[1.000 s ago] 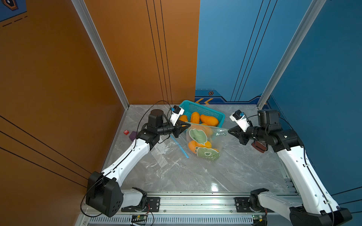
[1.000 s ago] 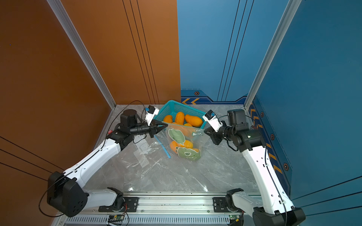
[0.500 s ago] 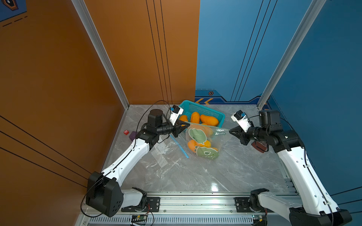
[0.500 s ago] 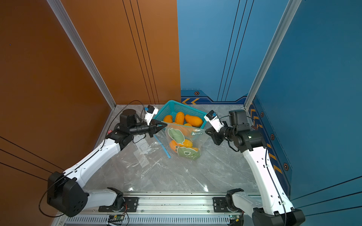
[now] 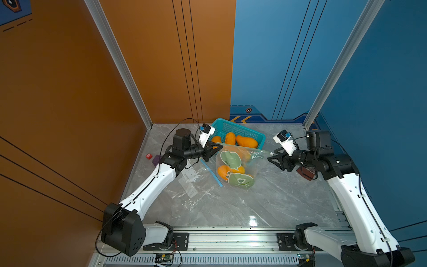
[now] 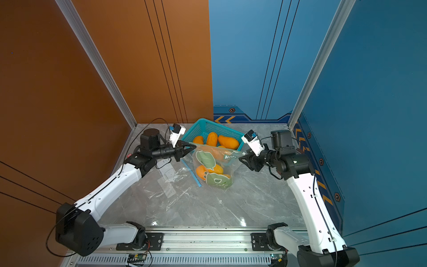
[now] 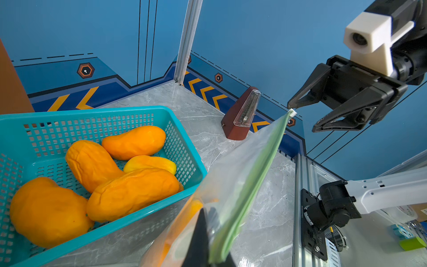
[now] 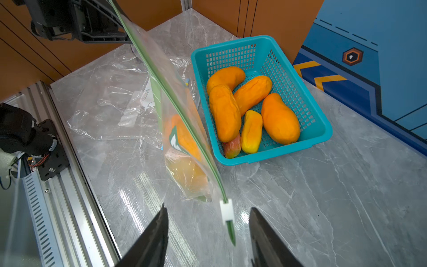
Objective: Place the mango in a zip-top bag and seal the zipper
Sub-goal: Zip the zipper on the zipper food storage bag, then pick up the zipper food storage bag at the center of the board.
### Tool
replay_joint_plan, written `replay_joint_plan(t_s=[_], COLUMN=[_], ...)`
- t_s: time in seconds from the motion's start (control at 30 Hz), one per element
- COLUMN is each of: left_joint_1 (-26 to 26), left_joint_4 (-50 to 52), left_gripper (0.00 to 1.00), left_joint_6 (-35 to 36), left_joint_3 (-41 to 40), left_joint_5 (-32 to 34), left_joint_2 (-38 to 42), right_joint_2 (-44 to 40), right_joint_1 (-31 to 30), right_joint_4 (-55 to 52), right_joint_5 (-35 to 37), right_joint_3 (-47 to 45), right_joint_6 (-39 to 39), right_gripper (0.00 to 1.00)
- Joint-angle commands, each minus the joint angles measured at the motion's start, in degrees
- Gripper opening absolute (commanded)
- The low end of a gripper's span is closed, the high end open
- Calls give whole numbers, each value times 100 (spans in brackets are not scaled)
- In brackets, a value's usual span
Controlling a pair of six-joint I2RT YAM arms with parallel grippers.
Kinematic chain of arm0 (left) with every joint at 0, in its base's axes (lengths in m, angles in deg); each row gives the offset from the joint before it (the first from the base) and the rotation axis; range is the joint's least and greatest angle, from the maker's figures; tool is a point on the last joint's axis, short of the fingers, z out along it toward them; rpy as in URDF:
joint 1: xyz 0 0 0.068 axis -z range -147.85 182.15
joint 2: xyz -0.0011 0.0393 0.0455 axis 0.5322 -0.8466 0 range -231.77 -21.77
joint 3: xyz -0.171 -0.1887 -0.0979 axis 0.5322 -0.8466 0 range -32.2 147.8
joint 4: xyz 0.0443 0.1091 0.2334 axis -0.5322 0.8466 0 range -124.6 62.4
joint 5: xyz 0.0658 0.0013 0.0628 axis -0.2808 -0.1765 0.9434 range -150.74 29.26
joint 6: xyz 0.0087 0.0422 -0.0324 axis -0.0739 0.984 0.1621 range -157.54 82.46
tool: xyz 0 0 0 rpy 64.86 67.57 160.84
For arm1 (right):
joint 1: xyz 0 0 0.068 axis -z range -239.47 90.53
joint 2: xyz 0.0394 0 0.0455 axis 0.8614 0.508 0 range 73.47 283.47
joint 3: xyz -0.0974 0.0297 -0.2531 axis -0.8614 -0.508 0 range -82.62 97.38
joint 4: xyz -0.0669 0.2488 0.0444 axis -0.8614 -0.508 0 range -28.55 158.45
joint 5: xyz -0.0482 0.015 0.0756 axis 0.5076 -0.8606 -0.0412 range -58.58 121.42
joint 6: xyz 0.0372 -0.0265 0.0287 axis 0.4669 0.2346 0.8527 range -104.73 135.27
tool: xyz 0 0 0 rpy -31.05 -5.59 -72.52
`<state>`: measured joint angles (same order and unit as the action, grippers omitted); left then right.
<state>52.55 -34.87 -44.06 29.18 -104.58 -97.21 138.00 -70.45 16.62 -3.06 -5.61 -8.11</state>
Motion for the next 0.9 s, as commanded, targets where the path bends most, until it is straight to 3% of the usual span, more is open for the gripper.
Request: replay_joint_plan(t_s=[0.0, 0.27, 0.4, 0.57, 0.63, 0.7, 0.8, 0.87], left_joint_1=[51, 60, 69, 78, 91, 116, 178, 217], left_joint_4=[-87, -83, -78, -83, -78, -79, -78, -78], left_gripper=[0, 0, 0, 0, 0, 0, 0, 8], left_joint_6=[68, 114, 70, -74, -128, -204, -423, -606], left_joint_3=[71, 126, 153, 177, 178, 169, 162, 163], left_joint_5=[-195, -349, -354, -302, -297, -232, -37, 118], left_joint_2=[-20, -103, -86, -35, -29, -15, 43, 122], right_joint_2=[232, 899, 1297, 1490, 1419, 1321, 1109, 958], right_joint_1=[-225, -702, -851, -1275, -1503, -1806, -2141, -2351], right_joint_4=[75, 116, 40, -193, -204, -213, -205, -209], right_joint_5=[-161, 147, 135, 399, 685, 1201, 1954, 2618], right_joint_3=[69, 490, 891, 1202, 1153, 1141, 1148, 1237], right_joint_6=[139, 73, 103, 224, 270, 402, 711, 1041], right_gripper=[62, 65, 61, 23, 15, 0, 0, 0])
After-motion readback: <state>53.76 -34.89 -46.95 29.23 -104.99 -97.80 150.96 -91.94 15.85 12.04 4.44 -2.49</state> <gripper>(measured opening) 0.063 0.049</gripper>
